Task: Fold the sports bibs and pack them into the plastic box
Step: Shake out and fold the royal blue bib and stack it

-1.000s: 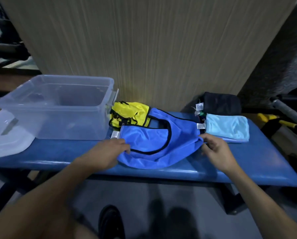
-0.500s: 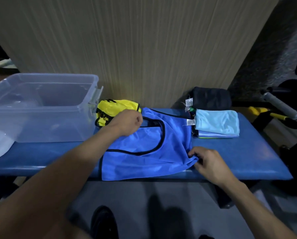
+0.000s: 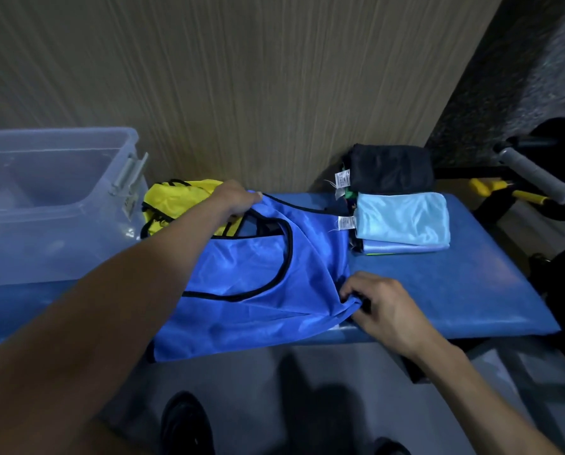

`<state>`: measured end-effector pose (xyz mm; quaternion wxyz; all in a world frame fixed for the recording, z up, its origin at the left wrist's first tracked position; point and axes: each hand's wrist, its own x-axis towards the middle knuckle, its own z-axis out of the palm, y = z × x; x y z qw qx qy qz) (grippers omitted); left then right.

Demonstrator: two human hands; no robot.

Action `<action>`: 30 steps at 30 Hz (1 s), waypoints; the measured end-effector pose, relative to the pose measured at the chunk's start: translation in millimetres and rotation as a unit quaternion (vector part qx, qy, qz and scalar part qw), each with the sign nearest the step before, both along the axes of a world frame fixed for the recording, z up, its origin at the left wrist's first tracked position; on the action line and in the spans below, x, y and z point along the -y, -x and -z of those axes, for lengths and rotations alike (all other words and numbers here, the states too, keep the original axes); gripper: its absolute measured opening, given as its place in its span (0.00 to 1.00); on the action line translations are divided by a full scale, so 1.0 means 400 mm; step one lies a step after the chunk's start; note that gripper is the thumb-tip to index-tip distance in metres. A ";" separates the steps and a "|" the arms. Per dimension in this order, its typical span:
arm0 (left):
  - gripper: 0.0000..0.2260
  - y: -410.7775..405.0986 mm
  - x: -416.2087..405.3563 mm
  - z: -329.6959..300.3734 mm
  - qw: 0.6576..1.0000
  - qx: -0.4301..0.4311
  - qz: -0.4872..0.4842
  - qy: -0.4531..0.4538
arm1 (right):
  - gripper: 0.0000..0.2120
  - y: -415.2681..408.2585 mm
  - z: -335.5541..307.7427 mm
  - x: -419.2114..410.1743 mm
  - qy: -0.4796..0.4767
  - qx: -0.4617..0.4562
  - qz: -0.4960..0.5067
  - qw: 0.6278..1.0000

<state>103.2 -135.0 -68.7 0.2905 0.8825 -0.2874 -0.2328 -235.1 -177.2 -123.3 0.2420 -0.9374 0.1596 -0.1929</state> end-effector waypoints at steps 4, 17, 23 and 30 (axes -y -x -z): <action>0.10 0.036 -0.027 -0.089 0.981 -0.122 -0.019 0.152 | 0.13 0.012 -0.020 0.001 -0.002 -0.028 -0.016 0.999; 0.14 0.188 -0.171 -0.271 0.949 -0.076 0.034 0.304 | 0.12 -0.002 -0.091 -0.048 0.015 -0.045 0.107 0.993; 0.13 0.176 -0.238 -0.236 0.940 -0.112 -0.021 0.321 | 0.08 -0.103 -0.083 -0.103 0.003 0.013 0.116 0.993; 0.20 0.141 -0.375 -0.048 0.944 -0.147 -0.124 0.267 | 0.35 -0.120 -0.057 -0.158 0.083 -0.120 0.072 0.987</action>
